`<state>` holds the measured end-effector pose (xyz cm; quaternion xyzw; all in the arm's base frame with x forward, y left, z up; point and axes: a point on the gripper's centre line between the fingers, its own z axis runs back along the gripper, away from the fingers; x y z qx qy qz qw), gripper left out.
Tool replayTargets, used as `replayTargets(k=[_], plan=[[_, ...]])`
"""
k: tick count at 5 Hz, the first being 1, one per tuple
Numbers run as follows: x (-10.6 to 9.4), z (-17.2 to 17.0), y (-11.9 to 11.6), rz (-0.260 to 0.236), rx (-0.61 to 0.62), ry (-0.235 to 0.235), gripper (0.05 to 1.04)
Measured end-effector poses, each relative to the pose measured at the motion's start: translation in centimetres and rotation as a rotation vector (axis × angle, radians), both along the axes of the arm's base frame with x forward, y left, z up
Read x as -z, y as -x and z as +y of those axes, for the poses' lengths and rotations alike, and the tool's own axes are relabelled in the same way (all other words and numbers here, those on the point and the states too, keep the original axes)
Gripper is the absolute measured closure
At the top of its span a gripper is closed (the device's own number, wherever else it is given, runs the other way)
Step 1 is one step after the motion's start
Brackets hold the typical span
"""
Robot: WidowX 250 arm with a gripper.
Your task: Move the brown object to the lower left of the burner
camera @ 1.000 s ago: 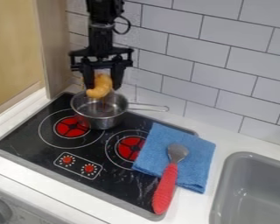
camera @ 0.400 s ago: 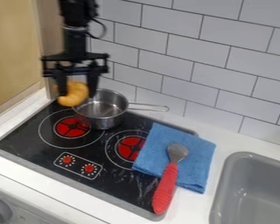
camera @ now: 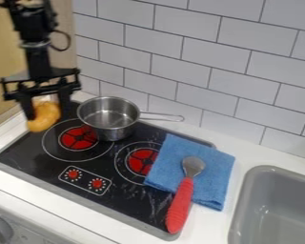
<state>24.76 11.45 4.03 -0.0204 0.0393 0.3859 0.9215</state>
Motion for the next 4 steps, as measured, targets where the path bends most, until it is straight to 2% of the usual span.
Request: replayTargets(k=[1,3,4], plan=[[1.7,-0.1,1.3,-0.008,0.031,-0.024,0.457],[2.9,-0.2,1.2,-0.047,0.047,-0.023,0.457],[3.4,0.5,1.9,-0.046,0.017,-0.023,0.457]])
